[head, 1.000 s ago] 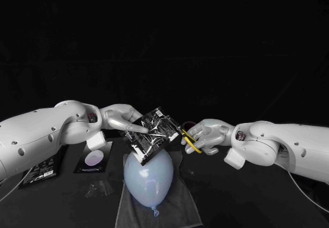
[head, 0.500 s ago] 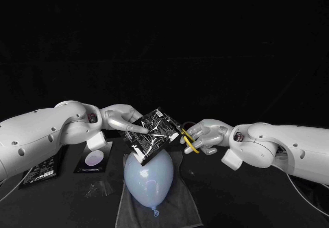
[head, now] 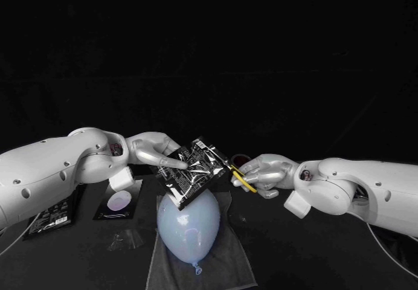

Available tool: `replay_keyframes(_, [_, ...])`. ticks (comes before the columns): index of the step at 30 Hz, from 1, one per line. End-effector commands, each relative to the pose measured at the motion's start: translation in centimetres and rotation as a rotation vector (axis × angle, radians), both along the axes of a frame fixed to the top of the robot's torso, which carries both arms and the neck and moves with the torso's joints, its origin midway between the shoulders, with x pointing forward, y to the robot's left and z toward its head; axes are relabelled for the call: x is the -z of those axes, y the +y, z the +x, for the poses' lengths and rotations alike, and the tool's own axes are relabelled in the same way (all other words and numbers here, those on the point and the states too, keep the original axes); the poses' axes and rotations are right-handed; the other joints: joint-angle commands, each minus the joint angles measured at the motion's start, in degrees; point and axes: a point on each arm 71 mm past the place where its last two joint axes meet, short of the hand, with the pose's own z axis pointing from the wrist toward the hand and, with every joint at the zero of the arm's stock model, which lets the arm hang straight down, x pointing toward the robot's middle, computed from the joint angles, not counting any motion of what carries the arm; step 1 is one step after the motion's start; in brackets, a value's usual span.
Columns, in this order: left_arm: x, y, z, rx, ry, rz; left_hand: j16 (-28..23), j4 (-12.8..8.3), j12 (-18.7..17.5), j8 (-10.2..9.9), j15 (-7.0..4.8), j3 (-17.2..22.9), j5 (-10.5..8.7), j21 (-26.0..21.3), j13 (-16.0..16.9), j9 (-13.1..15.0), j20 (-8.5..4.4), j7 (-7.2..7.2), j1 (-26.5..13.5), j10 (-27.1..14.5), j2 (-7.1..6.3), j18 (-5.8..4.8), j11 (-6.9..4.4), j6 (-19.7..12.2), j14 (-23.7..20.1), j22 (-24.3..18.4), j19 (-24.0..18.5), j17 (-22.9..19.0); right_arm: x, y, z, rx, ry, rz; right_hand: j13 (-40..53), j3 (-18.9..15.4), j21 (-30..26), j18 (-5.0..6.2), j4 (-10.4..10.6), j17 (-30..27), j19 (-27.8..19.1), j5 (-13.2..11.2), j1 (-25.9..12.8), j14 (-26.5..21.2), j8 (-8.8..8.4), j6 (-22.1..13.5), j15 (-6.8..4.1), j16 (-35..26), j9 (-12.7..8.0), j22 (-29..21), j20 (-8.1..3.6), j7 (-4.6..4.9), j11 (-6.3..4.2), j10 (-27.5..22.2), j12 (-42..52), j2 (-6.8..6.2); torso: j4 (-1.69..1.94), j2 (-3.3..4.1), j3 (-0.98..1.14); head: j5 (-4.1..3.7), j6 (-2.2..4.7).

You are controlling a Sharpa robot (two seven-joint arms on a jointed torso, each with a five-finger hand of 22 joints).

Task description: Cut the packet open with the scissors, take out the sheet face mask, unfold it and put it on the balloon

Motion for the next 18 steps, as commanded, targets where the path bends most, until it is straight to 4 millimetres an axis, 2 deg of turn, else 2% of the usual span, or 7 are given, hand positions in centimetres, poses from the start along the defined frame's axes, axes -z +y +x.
replay_keyframes(1, [-0.1, 0.1, 0.1, -0.001, -0.003, -0.012, 0.19, -0.03, 0.26, 0.1, -0.26, 0.32, 0.2, 0.21, 0.05, 10.35, -0.3, 0.09, 0.0, 0.32, 0.39, 0.88, -0.18, 0.37, -0.05, 0.07, -0.1, 0.14, 0.2, 0.2, -0.6, 0.016, 0.046, 0.117, 8.07, 6.11, -0.44, 0.13, 1.02, 5.7, 0.66, -0.01, 1.54, 4.39, 1.69, 2.84, -1.13, -0.09, 1.23, 6.98, -0.75, -1.88, -11.06, 22.37, 55.58, 1.26, -0.07, -0.02, 0.03, -0.14, 0.02])
replay_keyframes(3, [-0.2, 0.3, 0.2, -0.011, -0.006, -0.014, 0.19, -0.02, 0.26, 0.1, -0.26, 0.32, 0.2, 0.21, 0.05, 10.36, -0.3, 0.09, -0.01, 0.32, 0.39, 0.88, -0.18, 0.37, -0.05, 0.07, -0.1, 0.14, 0.4, 0.0, -0.9, 0.035, 0.053, 0.157, 9.39, 8.43, -1.71, 0.34, 1.31, 6.26, 0.23, -0.05, 1.46, 4.49, 3.43, 3.39, -1.44, 0.1, 3.43, 6.44, -0.94, -2.42, -11.26, 22.51, 56.98, 0.82, -0.15, -0.02, 0.06, -0.08, 0.03])
replay_keyframes(5, [-0.2, 0.6, 0.3, -0.021, -0.007, -0.014, 0.19, -0.02, 0.26, 0.1, -0.26, 0.32, 0.2, 0.21, 0.05, 10.36, -0.3, 0.09, -0.01, 0.32, 0.39, 0.88, -0.18, 0.37, -0.05, 0.07, -0.1, 0.14, 0.6, -0.3, -1.1, 0.053, 0.055, 0.189, 11.58, 10.2, -2.03, 0.38, 1.52, 8.05, 0.14, -0.15, 0.4, 4.85, 5.75, 2.6, -1.56, 0.87, 7.23, 6.34, -1.19, -2.67, -11.69, 22.86, 59.49, 0.94, -0.11, -0.03, 0.06, -0.25, 0.0])
replay_keyframes(10, [-0.1, 1.4, 0.6, -0.046, -0.011, -0.015, 0.2, -0.02, 0.26, 0.09, -0.26, 0.33, 0.2, 0.23, 0.06, 10.37, -0.3, 0.09, -0.01, 0.32, 0.4, 0.88, -0.18, 0.37, -0.05, 0.08, -0.11, 0.17, 0.5, -1.0, -1.6, 0.077, 0.042, 0.249, 15.28, 11.99, -2.56, 0.45, 1.7, 12.27, -0.04, -0.11, -1.56, 5.73, 9.07, 1.78, -1.77, 2.74, 12.77, 6.22, -1.43, -3.11, -12.17, 23.66, 64.19, 0.8, -0.05, -0.03, 0.12, -0.42, 0.04])
replay_keyframes(12, [-0.1, 1.7, 0.7, -0.055, -0.012, -0.014, 0.2, -0.02, 0.26, 0.09, -0.26, 0.33, 0.2, 0.23, 0.06, 10.37, -0.3, 0.09, -0.01, 0.32, 0.4, 0.88, -0.18, 0.37, -0.05, 0.08, -0.11, 0.17, 0.4, -1.2, -1.7, 0.082, 0.035, 0.264, 18.52, 11.93, -3.71, 0.62, 1.44, 13.6, -0.54, -0.12, -2.8, 5.99, 11.59, 1.68, -1.91, 3.32, 16.49, 5.8, -1.48, -3.5, -12.36, 24.55, 68.76, 0.53, -0.06, -0.01, 0.11, -0.56, 0.03])
replay_keyframes(17, [-0.1, 2.2, 0.9, -0.074, -0.013, -0.012, 0.2, -0.02, 0.26, 0.09, -0.26, 0.33, 0.2, 0.23, 0.06, 10.37, -0.3, 0.09, -0.01, 0.32, 0.4, 0.88, -0.18, 0.37, -0.05, 0.08, -0.11, 0.17, 0.2, -1.7, -2.1, 0.082, 0.021, 0.291, 18.52, 11.2, -4.72, 0.82, 0.46, 14.31, -1.28, -0.15, -5.35, 6.12, 17.87, 0.41, -2.11, 3.62, 25.62, 5.71, -1.66, -4.18, -12.74, 24.55, 68.76, 0.51, -0.06, 0.0, 0.02, -0.73, 0.1])
replay_keyframes(18, [-0.1, 2.3, 1.0, -0.076, -0.013, -0.012, 0.2, -0.02, 0.26, 0.09, -0.26, 0.33, 0.2, 0.23, 0.06, 10.37, -0.3, 0.09, -0.01, 0.32, 0.4, 0.88, -0.18, 0.37, -0.05, 0.08, -0.11, 0.17, 0.2, -1.7, -2.2, 0.084, 0.018, 0.292, 18.52, 10.91, -4.45, 0.77, 0.13, 14.63, -1.22, -0.16, -5.63, 6.22, 20.64, 1.49, -2.2, 3.77, 27.83, 5.88, -1.72, -4.38, -12.89, 24.55, 68.76, 0.37, -0.01, 0.0, 0.02, -0.85, 0.1])
